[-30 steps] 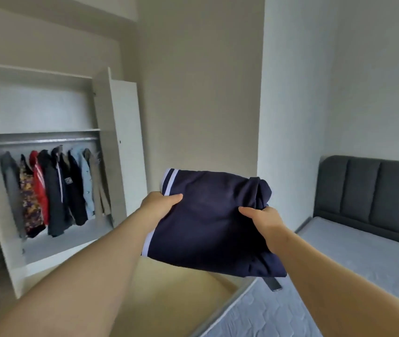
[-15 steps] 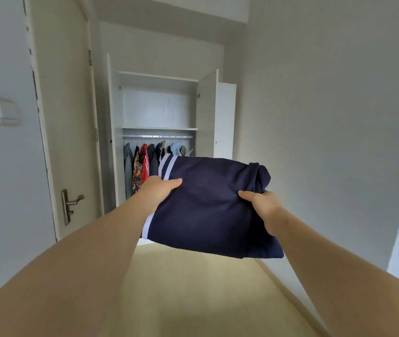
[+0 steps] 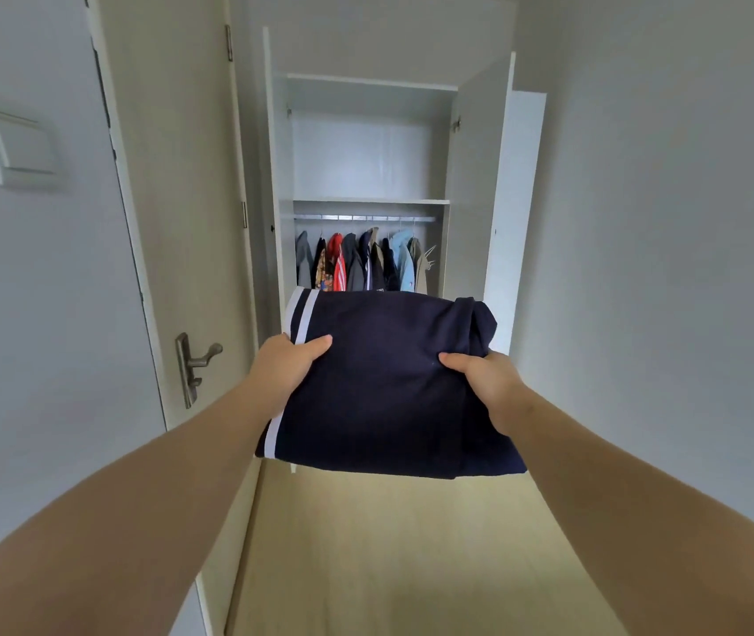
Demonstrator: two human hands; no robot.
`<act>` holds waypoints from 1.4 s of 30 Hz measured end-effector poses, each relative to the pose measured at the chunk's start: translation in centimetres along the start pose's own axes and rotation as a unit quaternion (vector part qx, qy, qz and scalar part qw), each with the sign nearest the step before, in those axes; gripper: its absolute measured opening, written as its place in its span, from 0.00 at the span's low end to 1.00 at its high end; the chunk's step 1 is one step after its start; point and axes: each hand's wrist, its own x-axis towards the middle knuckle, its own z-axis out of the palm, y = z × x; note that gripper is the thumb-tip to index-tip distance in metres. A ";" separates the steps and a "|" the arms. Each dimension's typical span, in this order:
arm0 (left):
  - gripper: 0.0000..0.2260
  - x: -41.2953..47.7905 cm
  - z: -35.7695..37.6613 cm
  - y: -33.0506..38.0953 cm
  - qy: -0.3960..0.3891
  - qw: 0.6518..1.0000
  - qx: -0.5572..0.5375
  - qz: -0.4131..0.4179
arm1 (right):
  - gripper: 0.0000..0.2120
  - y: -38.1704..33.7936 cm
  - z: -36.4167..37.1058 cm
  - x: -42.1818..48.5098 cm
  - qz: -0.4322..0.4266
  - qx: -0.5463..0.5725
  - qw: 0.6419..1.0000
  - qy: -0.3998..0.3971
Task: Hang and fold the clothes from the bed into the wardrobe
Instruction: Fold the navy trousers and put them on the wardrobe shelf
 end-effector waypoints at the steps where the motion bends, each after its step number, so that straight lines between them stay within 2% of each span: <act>1: 0.17 1.2 -0.1 -0.4 0.007 1.000 0.001 -0.003 | 0.22 0.3 0.6 1.2 0.002 0.003 1.000 -0.009; 7: 0.17 10.6 1.6 -1.2 0.027 0.999 0.036 -0.004 | 0.21 1.5 2.8 10.7 0.009 0.014 0.999 -0.033; 17: 0.20 28.0 10.5 0.6 0.028 0.999 0.040 0.018 | 0.23 0.3 2.3 30.9 -0.011 0.011 1.000 -0.018; 29: 0.24 42.5 15.5 -0.3 0.003 0.998 0.062 0.019 | 0.20 1.1 3.8 44.7 0.004 0.012 1.000 0.003; 34: 0.24 51.9 16.1 -1.0 -0.009 0.998 0.051 0.025 | 0.19 1.0 7.2 52.8 -0.007 0.009 1.000 0.017; 38: 0.19 60.4 15.6 -1.3 -0.020 0.999 0.032 0.024 | 0.12 0.2 11.0 59.7 -0.004 0.023 0.999 0.026; 42: 0.18 69.7 14.9 -0.4 -0.028 0.999 0.016 0.033 | 0.17 -2.3 15.0 67.6 -0.015 0.031 0.999 0.026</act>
